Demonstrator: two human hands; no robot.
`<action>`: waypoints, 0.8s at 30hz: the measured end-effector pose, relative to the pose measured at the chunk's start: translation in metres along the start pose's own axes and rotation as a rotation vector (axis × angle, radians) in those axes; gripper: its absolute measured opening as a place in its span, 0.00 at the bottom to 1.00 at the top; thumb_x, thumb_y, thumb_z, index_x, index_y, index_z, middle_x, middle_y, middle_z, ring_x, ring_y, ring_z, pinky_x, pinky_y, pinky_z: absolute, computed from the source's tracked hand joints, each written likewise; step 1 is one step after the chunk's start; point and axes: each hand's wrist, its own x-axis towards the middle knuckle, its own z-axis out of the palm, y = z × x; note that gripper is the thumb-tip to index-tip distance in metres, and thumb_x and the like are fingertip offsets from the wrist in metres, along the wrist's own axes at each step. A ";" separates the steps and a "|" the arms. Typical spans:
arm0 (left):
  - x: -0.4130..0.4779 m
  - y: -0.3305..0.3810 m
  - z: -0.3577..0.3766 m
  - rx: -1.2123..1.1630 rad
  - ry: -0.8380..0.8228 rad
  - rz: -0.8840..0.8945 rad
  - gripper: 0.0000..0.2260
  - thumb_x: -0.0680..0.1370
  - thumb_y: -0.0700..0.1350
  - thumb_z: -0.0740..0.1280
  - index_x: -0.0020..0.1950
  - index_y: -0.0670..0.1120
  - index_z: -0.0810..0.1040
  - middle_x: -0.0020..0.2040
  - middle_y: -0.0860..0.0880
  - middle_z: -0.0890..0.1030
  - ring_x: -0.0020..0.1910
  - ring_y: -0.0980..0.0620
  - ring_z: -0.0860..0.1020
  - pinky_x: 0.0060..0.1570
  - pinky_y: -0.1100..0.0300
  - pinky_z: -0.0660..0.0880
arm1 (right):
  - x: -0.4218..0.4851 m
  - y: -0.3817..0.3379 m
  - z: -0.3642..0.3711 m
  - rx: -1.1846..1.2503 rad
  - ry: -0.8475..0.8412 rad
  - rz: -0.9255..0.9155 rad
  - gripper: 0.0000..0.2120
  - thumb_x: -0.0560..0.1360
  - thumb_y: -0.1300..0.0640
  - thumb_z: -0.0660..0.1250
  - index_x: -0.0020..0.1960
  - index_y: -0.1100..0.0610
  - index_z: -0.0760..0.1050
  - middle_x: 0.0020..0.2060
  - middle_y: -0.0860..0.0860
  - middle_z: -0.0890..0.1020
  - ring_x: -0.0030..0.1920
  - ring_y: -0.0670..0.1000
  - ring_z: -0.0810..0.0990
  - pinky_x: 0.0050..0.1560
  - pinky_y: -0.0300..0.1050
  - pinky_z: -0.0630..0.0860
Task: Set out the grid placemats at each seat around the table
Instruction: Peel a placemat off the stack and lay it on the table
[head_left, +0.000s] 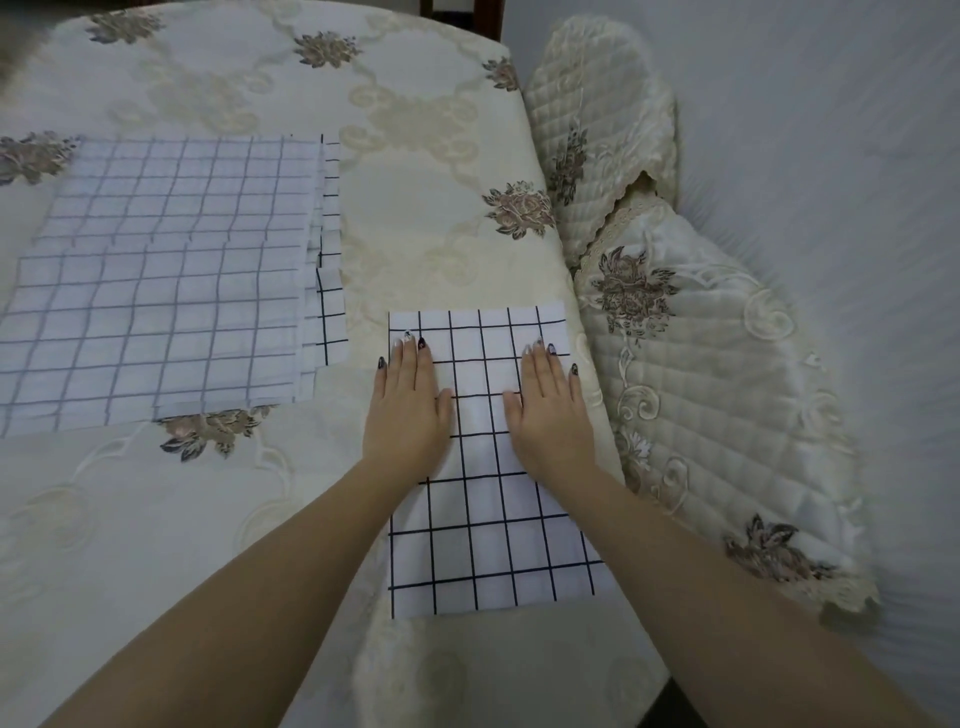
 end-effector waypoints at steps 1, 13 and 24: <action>-0.014 0.003 -0.001 -0.002 0.027 0.025 0.28 0.80 0.50 0.43 0.77 0.37 0.55 0.78 0.38 0.54 0.78 0.43 0.51 0.75 0.49 0.46 | -0.014 -0.007 0.001 0.003 0.021 -0.040 0.31 0.79 0.46 0.41 0.77 0.60 0.54 0.77 0.55 0.57 0.77 0.54 0.55 0.76 0.54 0.50; -0.131 0.011 0.034 0.133 -0.062 0.027 0.26 0.79 0.52 0.51 0.72 0.38 0.67 0.72 0.39 0.68 0.73 0.42 0.66 0.70 0.46 0.60 | -0.116 -0.030 0.025 -0.122 -0.078 -0.037 0.30 0.79 0.44 0.49 0.75 0.59 0.61 0.75 0.54 0.64 0.75 0.53 0.62 0.72 0.55 0.50; -0.138 0.005 0.035 0.168 -0.040 -0.057 0.35 0.79 0.61 0.48 0.76 0.36 0.57 0.77 0.38 0.59 0.77 0.42 0.56 0.73 0.47 0.48 | -0.129 0.016 0.014 -0.080 -0.011 0.038 0.31 0.80 0.44 0.49 0.75 0.63 0.60 0.75 0.57 0.64 0.75 0.55 0.62 0.74 0.56 0.58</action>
